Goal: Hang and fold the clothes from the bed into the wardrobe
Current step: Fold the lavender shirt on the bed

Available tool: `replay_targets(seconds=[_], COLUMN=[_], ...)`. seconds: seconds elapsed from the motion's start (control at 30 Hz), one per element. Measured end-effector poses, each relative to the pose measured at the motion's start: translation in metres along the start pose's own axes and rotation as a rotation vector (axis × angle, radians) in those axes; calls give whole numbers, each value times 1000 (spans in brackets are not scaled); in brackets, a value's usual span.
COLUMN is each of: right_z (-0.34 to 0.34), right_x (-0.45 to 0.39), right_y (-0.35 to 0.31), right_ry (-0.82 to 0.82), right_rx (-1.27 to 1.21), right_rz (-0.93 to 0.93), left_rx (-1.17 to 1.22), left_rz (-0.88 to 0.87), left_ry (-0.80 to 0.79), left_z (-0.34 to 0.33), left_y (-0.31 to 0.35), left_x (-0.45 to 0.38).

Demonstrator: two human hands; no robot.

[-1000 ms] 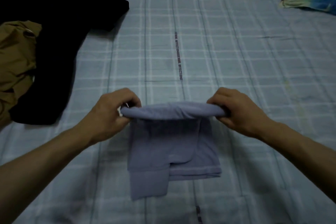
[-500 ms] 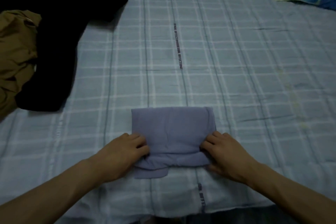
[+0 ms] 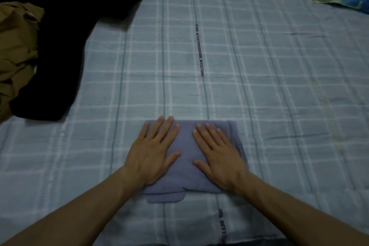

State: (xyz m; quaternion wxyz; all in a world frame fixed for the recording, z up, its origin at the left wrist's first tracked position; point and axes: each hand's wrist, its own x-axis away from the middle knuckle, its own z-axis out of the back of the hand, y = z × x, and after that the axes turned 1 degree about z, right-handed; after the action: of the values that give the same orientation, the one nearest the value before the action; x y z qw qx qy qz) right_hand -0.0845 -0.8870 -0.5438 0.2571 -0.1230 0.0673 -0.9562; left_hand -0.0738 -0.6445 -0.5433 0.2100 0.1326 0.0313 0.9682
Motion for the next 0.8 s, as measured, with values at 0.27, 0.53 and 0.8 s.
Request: replay_targets(seconds=[0.27, 0.53, 0.8], right_z=[11, -1, 19], right_x=[7, 6, -6], right_y=[17, 34, 38], right_ry=[-3, 16, 129], right_rx=[43, -46, -131], right_rz=[-155, -88, -224], left_rx=[13, 32, 84], left_rz=[116, -55, 94], left_ry=[55, 11, 79], left_z=[9, -6, 19], left_y=[3, -6, -9], left_x=[1, -4, -14])
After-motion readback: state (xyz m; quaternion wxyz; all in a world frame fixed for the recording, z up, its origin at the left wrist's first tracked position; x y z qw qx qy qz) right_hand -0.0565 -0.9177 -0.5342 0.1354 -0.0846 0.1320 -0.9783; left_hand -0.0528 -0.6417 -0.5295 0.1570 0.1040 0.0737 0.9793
